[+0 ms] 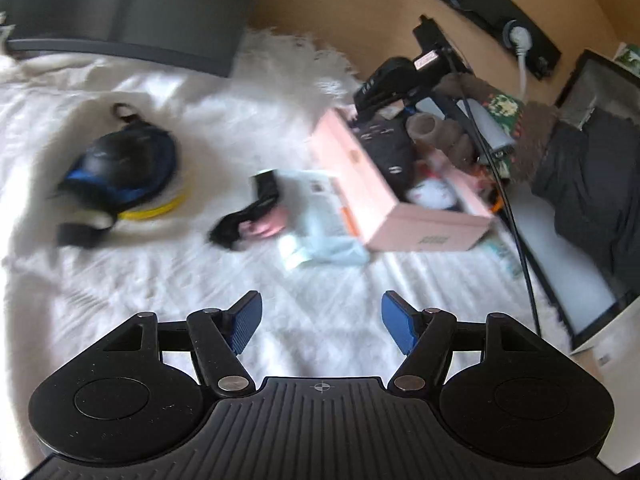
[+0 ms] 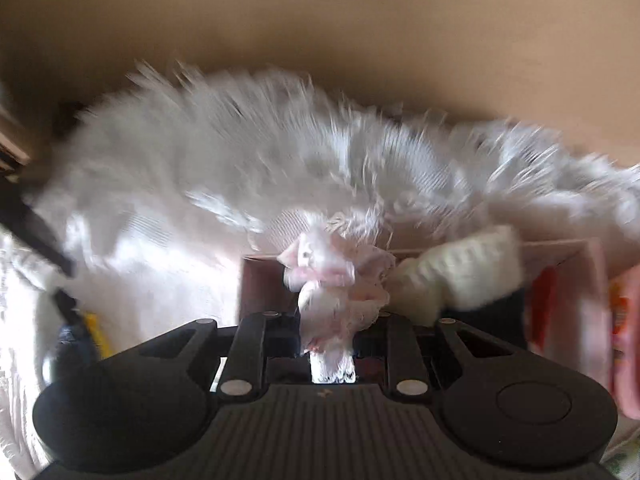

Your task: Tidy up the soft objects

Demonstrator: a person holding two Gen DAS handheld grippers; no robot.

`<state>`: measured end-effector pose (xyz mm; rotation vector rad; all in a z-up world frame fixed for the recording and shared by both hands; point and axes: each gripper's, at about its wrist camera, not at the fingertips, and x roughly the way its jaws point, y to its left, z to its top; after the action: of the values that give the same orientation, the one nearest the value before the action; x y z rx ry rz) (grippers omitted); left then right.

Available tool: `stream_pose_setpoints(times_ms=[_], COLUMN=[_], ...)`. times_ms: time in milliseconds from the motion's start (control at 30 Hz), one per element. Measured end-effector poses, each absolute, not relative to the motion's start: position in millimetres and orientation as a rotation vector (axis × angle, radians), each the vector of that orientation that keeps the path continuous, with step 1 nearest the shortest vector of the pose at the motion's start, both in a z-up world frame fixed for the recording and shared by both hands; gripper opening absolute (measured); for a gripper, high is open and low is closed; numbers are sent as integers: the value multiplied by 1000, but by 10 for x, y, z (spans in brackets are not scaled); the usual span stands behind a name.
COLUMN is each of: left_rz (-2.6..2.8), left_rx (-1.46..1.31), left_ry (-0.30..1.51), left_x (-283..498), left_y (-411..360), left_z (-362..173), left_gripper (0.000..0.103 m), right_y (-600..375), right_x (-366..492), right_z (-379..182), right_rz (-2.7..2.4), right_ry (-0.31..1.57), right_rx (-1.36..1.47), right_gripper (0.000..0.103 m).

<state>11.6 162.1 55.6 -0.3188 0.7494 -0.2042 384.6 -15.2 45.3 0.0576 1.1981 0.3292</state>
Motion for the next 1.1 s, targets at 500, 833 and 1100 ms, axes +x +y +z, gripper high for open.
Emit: stream_pose_setpoints(times_ms=[500,833,1100], left_rz=[-185,-241,-145], left_rx=[-142,-132,-223], left_ry=[699,758,741], left_x=[980,1367,719], left_y=[1778,1719,2082], left_z=[535,149,309], left_gripper=[71,46,34], right_y=[-456,-27,311], right_x=[2260,981,1130], right_z=[1331,412,137], right_rz=[387,475,402], right_ry=[745,762,763], right_rx=[-107,-312,-164], right_gripper=[86,87,87])
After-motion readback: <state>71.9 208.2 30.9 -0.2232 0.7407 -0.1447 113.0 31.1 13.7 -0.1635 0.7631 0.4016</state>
